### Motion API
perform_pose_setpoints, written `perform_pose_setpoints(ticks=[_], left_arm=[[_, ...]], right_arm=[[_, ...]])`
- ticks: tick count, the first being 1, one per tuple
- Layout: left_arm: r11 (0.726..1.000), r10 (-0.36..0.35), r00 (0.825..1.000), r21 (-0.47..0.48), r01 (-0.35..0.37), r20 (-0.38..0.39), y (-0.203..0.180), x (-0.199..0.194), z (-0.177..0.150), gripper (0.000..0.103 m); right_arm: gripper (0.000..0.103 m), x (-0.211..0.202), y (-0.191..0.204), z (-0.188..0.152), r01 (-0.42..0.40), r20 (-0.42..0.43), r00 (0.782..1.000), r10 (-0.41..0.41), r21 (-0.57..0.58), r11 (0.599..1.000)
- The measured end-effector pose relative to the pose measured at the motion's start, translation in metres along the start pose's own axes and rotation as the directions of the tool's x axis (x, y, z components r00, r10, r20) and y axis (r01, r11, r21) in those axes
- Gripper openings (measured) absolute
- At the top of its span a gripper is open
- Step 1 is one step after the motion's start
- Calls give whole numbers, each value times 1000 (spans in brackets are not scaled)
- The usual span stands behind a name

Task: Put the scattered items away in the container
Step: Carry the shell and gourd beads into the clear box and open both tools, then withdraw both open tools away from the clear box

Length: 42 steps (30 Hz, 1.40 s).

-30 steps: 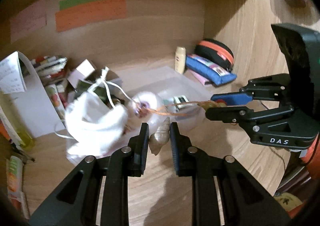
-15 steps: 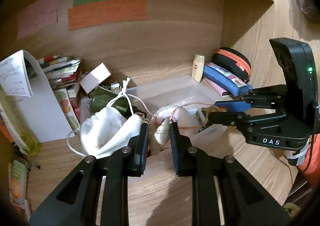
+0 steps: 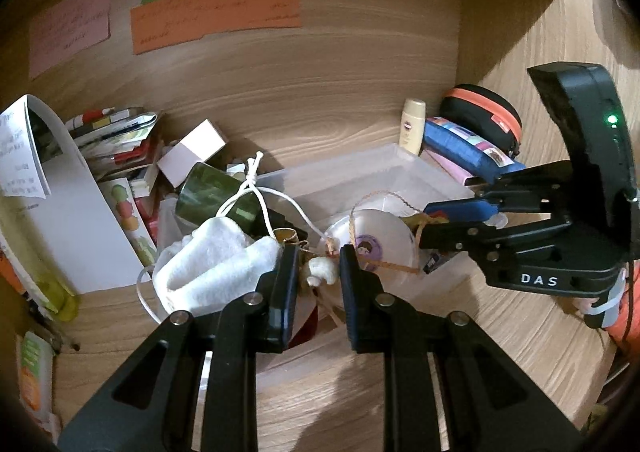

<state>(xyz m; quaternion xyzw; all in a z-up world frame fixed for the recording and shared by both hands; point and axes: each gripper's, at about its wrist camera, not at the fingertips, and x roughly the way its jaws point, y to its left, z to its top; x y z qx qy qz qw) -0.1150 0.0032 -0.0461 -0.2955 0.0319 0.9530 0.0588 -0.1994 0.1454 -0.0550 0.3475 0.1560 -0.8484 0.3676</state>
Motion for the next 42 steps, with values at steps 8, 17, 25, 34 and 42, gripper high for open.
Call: perform_pose_setpoints(ticks=[8,17,25,34,42], left_arm=[[1000,-9,1000,12,9,-3,-1,-2,0,24],[1000,-22,1000,-2,22,-3,-6,-13,2,27],[1000,-24,1000,5,24,10,-16,-29,1,37],[1000,9,998,11,-10,61,-23,-60,-1,55],[997,71,989,9,-72,127,-36,-95,-12,80]], right_arm=[[21,-7,2,-2,11,2,1000,-11,-11,1000],[21,-22,0,-7,22,8,1000,-22,14,1000],[30,-41,6,-14,40,28,999,-41,19,999],[43,-71,25,-22,63,82,995,-64,6,998],[67,-104,47,-36,109,158,982,-108,2,994]])
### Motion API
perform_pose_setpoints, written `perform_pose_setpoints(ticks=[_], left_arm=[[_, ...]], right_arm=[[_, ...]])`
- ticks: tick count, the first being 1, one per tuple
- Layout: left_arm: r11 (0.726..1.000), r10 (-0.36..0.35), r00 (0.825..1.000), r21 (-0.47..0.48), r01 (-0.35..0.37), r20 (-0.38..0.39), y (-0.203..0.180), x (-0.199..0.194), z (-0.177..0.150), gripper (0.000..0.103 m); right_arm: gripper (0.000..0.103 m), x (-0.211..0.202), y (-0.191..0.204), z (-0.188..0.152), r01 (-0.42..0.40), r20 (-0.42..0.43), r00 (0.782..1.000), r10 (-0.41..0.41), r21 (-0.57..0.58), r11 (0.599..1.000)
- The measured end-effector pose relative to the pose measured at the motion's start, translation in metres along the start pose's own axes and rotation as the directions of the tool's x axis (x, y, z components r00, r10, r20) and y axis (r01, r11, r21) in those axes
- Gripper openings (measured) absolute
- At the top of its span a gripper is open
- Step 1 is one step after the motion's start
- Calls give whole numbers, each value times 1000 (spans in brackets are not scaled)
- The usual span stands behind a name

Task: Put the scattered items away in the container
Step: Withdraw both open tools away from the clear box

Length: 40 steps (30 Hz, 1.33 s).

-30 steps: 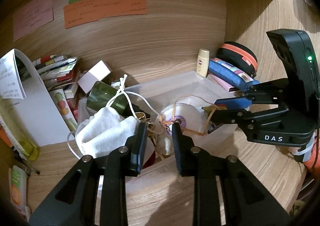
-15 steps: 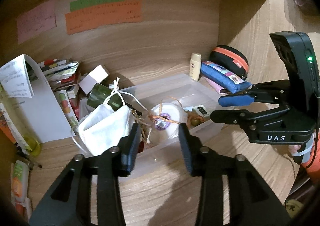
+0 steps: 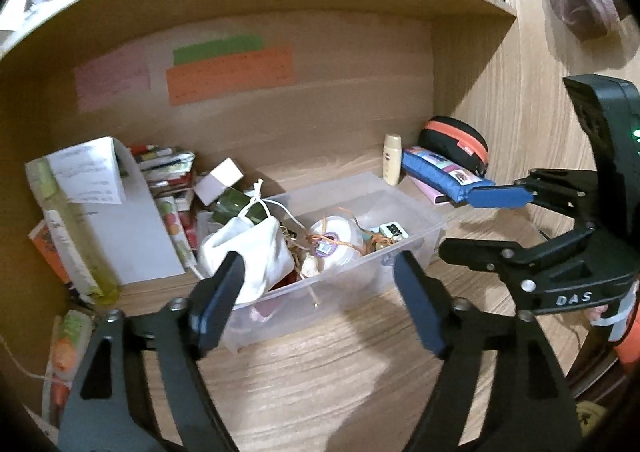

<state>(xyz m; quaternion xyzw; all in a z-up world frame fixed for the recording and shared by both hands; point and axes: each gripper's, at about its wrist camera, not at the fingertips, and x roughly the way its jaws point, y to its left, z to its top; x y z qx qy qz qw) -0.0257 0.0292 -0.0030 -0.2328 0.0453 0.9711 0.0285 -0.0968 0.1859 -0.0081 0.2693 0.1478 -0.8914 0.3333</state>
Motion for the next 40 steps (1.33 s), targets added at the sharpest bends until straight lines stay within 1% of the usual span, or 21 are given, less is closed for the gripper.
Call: perform_pose_setpoints(ticks=[1,2,4,5,8,10,12,14,15,19,22,25,28,30,34,36,38,40], left_arm=[[1000,21,1000,5,-21,12,-2,-6,-2,85],[999,33,999,7,-33,19,-4,-9,-3,90],[998,56,998,0,-56,34,-7,-17,-6,94],[998,61,997,-13,-61,40,-9,-23,-7,94],[994,102,993,-43,-100,54,-11,-32,-10,99],[990,131,989,-62,-127,63,-13,-37,-12,100],[983,176,982,-73,-171,72,-16,-40,-15,100],[975,212,975,-78,-206,67,-18,-39,-19,100],[972,227,973,-77,-223,50,-19,-36,-20,100],[968,233,972,-94,-231,16,-21,-31,-27,100],[968,225,974,-117,-222,9,-21,-28,-30,100],[967,209,978,-154,-204,20,-20,-28,-32,100],[968,189,981,-172,-181,36,-20,-26,-33,100],[971,171,985,-175,-163,33,-19,-25,-32,100],[970,168,985,-184,-158,41,-17,-26,-32,100],[973,148,987,-186,-136,54,-16,-27,-33,100],[972,155,986,-189,-141,60,-15,-28,-33,100],[971,161,986,-188,-149,47,-14,-27,-34,100]], right_arm=[[69,-7,3,-3,9,17,1000,-9,0,1000],[73,-11,4,-4,15,28,1000,-15,-1,1000],[80,-21,9,-8,44,57,997,-44,-5,999],[84,-26,12,-10,58,72,996,-57,-6,998],[87,-36,16,-17,89,103,991,-89,5,996],[89,-40,15,-22,94,114,989,-97,34,995],[95,-39,14,-28,128,122,983,-134,60,990],[95,-37,13,-33,153,118,980,-161,74,985],[95,-35,13,-35,159,111,980,-168,81,984],[95,-30,9,-43,165,92,980,-177,130,978],[95,-31,9,-50,195,85,974,-210,155,968],[95,-36,15,-51,210,98,969,-225,139,968],[95,-39,22,-49,218,117,966,-229,104,971],[96,-39,23,-49,207,117,969,-218,104,973],[96,-33,20,-50,185,101,975,-198,128,974],[96,-31,18,-50,167,94,979,-182,144,975],[96,-29,14,-51,149,85,983,-164,164,975],[96,-26,10,-52,139,76,985,-155,183,973]])
